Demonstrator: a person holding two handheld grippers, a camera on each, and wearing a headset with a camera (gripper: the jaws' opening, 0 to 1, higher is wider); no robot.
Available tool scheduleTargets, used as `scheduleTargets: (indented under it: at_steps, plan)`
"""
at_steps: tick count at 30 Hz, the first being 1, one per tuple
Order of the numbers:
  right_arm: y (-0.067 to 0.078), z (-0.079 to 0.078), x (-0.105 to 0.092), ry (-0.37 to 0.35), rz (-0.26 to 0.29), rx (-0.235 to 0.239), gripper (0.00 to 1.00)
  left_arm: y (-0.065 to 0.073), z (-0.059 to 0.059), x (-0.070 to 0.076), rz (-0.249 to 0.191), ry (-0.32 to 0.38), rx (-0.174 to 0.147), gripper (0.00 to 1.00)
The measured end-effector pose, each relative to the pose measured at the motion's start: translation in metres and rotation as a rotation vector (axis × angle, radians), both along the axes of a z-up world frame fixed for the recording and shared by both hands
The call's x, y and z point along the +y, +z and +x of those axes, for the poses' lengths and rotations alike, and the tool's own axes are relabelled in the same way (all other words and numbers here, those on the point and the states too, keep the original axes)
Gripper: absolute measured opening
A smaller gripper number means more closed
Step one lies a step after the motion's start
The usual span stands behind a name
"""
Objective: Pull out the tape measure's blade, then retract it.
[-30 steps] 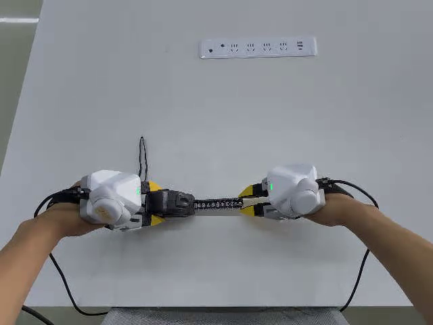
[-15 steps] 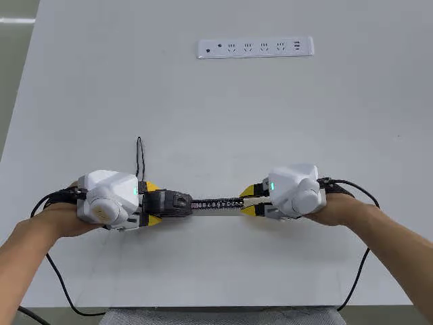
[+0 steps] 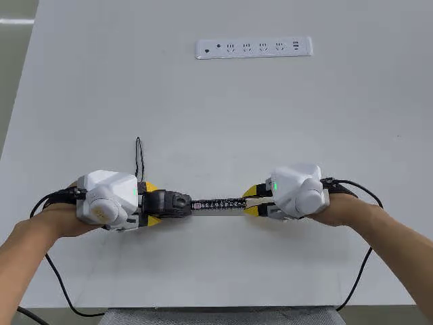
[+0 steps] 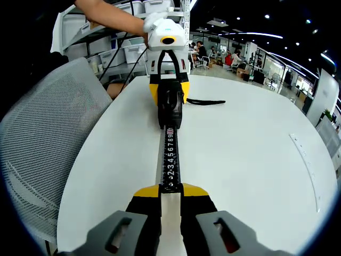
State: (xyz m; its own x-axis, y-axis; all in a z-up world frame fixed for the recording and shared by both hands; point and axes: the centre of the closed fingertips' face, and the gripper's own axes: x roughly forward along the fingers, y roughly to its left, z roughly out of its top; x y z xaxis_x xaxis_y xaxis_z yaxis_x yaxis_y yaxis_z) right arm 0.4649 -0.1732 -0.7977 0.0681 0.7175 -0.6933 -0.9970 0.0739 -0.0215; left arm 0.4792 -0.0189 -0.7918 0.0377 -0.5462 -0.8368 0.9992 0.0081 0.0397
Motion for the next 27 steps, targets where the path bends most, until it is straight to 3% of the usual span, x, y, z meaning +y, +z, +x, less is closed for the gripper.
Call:
scheduleTargets:
  at_steps: [27]
  plan:
    - [0.000,-0.002,-0.015,-0.014,-0.004,0.004,0.10,0.000,0.000,-0.001,0.011,-0.005,0.003,0.29]
